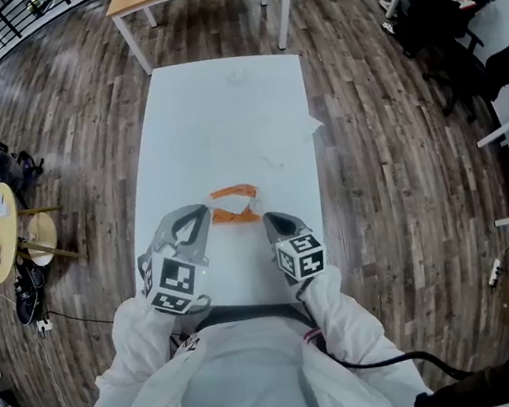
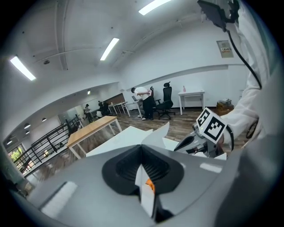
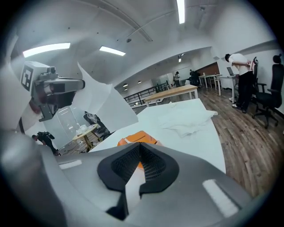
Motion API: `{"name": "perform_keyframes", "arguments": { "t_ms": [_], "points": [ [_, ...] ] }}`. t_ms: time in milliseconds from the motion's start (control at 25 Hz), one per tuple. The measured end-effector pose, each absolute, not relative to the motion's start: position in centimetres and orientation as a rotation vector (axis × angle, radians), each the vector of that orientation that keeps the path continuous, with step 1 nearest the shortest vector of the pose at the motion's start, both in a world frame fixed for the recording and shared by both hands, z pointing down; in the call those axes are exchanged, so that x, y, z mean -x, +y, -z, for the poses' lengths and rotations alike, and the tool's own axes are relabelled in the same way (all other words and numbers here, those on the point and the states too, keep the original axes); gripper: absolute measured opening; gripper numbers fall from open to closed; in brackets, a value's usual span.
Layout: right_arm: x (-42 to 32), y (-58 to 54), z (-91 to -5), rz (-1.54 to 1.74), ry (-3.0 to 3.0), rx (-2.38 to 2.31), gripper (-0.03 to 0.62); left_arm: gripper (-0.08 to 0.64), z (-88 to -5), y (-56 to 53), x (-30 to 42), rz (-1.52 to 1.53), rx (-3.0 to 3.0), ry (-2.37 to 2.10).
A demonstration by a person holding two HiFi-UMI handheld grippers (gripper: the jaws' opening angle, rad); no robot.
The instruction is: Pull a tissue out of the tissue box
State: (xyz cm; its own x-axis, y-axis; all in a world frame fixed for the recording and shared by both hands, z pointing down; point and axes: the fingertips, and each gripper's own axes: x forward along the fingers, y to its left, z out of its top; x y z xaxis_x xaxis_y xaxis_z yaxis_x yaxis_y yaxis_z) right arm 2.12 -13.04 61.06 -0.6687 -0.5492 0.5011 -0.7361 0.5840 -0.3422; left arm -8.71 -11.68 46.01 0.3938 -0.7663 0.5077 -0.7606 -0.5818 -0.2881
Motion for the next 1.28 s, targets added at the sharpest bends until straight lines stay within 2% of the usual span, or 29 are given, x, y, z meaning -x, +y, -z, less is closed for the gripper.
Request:
{"name": "perform_keyframes", "arguments": {
  "t_ms": [720,1280],
  "points": [
    [-5.7,-6.6,-53.4,-0.576,-2.544,-1.346,0.002,0.002,-42.9,-5.8,15.7,0.705,2.490,1.695],
    [-3.7,4.1,-49.8,-0.465,-2.568,-1.468,0.002,0.002,-41.9,5.1,20.2,0.543,2.473,1.769]
  ]
}}
